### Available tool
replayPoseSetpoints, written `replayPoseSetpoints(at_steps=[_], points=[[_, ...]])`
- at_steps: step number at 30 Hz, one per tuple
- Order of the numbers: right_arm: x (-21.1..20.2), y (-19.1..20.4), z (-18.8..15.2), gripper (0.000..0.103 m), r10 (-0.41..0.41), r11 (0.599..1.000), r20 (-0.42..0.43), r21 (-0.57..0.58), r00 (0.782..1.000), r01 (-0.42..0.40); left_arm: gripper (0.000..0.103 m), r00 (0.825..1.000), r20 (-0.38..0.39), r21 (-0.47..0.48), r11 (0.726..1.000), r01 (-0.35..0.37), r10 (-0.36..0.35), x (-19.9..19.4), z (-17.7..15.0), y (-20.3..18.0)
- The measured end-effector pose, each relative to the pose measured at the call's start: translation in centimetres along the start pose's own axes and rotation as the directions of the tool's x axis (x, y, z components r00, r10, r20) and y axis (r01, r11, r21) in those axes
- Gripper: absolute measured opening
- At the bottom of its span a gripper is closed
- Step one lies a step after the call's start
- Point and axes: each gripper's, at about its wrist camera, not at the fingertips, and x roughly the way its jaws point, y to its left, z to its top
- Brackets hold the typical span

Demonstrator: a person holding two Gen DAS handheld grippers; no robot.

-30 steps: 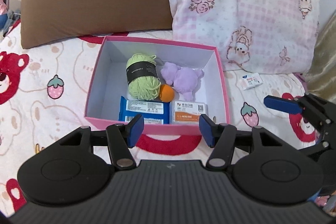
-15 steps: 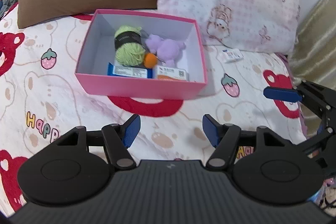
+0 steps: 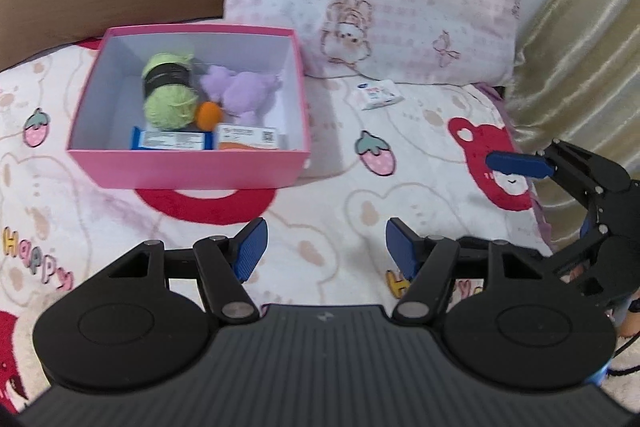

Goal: Organize objects
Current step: 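Move the open right gripper toward the white wipes packet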

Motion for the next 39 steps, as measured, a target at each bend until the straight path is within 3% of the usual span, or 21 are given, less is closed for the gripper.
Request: replayPoseSetpoints(at_steps=[8,11,15,20,23,26,31,34,39], points=[[-1.8,-2.5,0.2,0.091,-0.049,0.999,0.031,0.006,0.998,0.049,0.065,1.0,0.02,0.018,1.0,0.015,-0.015,0.8,2.4,-2.9],[-2.0,-3.0,0.4,0.092,-0.114,0.993,0.063,-0.008,0.991,0.115,0.065,0.999,0.032,0.032,0.999,0.027,-0.028,1.0,3.5,-4.0],[-2.0,-3.6,0.5,0.096,-0.204,0.977,0.195,-0.023,0.959,0.212,0.066,0.993,0.084,0.074,0.995,0.072,-0.078,1.0,4.1,-5.7],[-0.1,-5.7,0.9,0.096,-0.262,0.963,0.223,-0.007,0.939,0.27,0.067,0.99,0.127,0.063,0.997,0.051,-0.059,2.3,6.0,-6.8],[0.8,-6.9,1.0,0.096,-0.323,0.946,0.273,0.067,0.906,0.318,0.071,0.986,0.163,0.067,0.998,0.013,-0.024,3.6,7.4,-7.3],[2.0,-7.6,1.3,0.096,-0.308,0.95,0.256,0.041,0.916,0.308,0.071,0.983,0.186,0.057,0.998,-0.019,0.008,5.3,8.8,-7.3],[4.1,-9.7,1.4,0.096,-0.304,0.952,0.237,0.121,0.922,0.283,0.072,0.98,0.198,0.037,0.999,-0.017,0.01,8.6,11.0,-7.4],[5.0,-10.2,1.4,0.095,-0.284,0.951,0.238,0.197,0.929,0.24,0.087,0.979,0.202,-0.011,1.0,0.01,-0.007,10.3,11.7,-7.3],[7.8,-10.1,0.6,0.095,-0.319,0.946,0.229,0.138,0.92,0.293,0.09,0.978,0.21,-0.039,0.999,0.0,0.008,12.5,12.0,-6.7]])
